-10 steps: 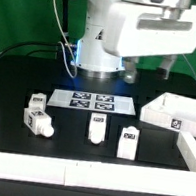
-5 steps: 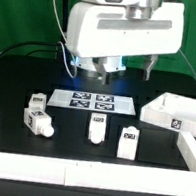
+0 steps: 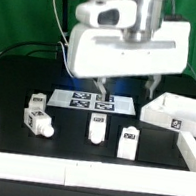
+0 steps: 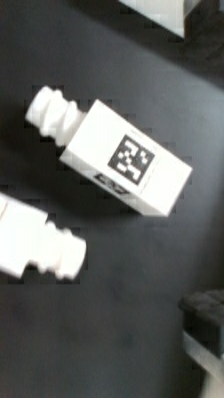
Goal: Assemble one leg
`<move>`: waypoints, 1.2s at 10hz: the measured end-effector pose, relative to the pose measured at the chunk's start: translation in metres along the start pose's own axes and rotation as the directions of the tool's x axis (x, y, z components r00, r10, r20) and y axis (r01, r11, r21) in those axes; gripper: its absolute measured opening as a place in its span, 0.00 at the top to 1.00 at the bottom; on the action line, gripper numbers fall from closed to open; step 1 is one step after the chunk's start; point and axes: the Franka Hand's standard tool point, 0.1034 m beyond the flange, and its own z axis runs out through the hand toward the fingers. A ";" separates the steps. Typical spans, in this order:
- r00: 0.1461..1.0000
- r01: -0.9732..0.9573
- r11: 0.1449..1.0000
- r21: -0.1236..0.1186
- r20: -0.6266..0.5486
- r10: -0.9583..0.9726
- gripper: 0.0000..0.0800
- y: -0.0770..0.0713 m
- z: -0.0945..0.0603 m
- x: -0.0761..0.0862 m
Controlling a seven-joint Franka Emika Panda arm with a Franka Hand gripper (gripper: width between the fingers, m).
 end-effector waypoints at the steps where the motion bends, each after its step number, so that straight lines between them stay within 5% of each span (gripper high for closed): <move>1: 0.999 -0.048 0.999 0.026 0.003 0.048 0.19 -0.002 0.017 0.007; 3: 0.997 -0.050 0.999 0.009 -0.064 0.050 0.19 -0.009 0.040 0.023; 5: 0.997 -0.040 0.999 0.009 -0.063 0.041 0.19 -0.017 0.056 0.019; 12: 0.998 -0.031 1.000 0.008 -0.057 0.031 0.21 -0.014 0.072 0.016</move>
Offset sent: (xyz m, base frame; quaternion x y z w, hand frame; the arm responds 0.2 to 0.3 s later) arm 0.0017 0.0164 -0.0286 -0.0037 0.0503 0.0124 0.9987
